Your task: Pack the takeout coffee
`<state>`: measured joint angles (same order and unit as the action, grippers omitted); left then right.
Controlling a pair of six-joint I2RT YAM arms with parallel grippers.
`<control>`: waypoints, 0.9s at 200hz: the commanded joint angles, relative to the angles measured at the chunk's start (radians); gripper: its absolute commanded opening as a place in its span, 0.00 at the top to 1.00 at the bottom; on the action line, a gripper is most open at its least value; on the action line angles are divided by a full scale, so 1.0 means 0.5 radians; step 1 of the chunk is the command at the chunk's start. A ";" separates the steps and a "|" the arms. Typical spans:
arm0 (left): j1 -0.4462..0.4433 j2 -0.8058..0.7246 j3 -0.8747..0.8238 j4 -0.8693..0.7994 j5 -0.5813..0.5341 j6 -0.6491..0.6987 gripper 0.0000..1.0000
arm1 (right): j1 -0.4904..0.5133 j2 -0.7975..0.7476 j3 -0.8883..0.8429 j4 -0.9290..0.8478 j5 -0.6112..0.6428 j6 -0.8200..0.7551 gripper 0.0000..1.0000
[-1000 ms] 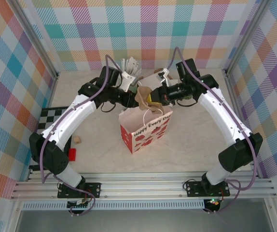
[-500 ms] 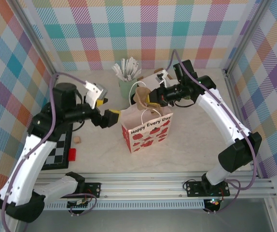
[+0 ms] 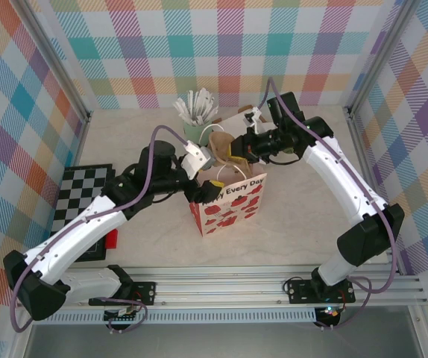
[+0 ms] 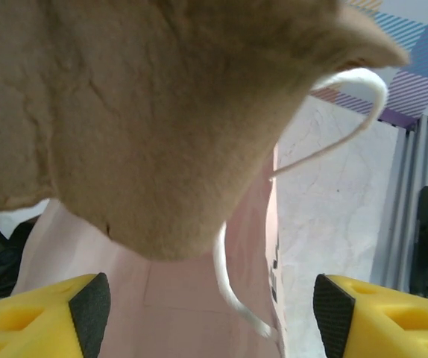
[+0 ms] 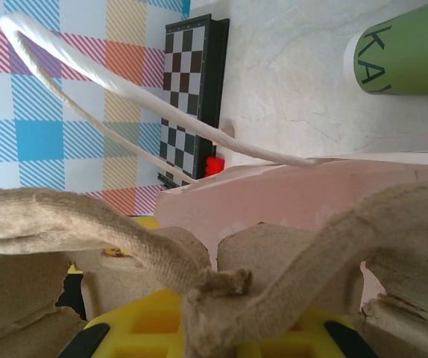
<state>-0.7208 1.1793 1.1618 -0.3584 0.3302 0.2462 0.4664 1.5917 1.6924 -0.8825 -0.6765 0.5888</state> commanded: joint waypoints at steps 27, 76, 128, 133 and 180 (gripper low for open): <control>-0.033 0.120 0.051 0.278 0.327 0.029 0.51 | 0.015 -0.019 0.057 0.034 0.044 0.075 1.00; -0.057 -0.025 -0.080 0.345 0.437 0.095 0.78 | 0.055 -0.044 0.070 -0.065 0.351 0.123 1.00; -0.078 -0.010 -0.055 0.272 0.525 0.217 0.75 | 0.264 -0.037 0.093 -0.309 0.965 -0.055 1.00; -0.083 -0.004 -0.050 0.272 0.531 0.216 0.75 | 0.274 -0.024 0.094 -0.326 0.973 -0.068 1.00; -0.090 0.026 0.003 0.271 0.579 0.179 0.78 | 0.396 0.090 0.121 -0.450 1.213 -0.123 1.00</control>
<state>-0.7448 1.1942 1.1267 -0.2600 0.5621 0.3229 0.6315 1.5955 1.7229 -1.0367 -0.1898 0.5621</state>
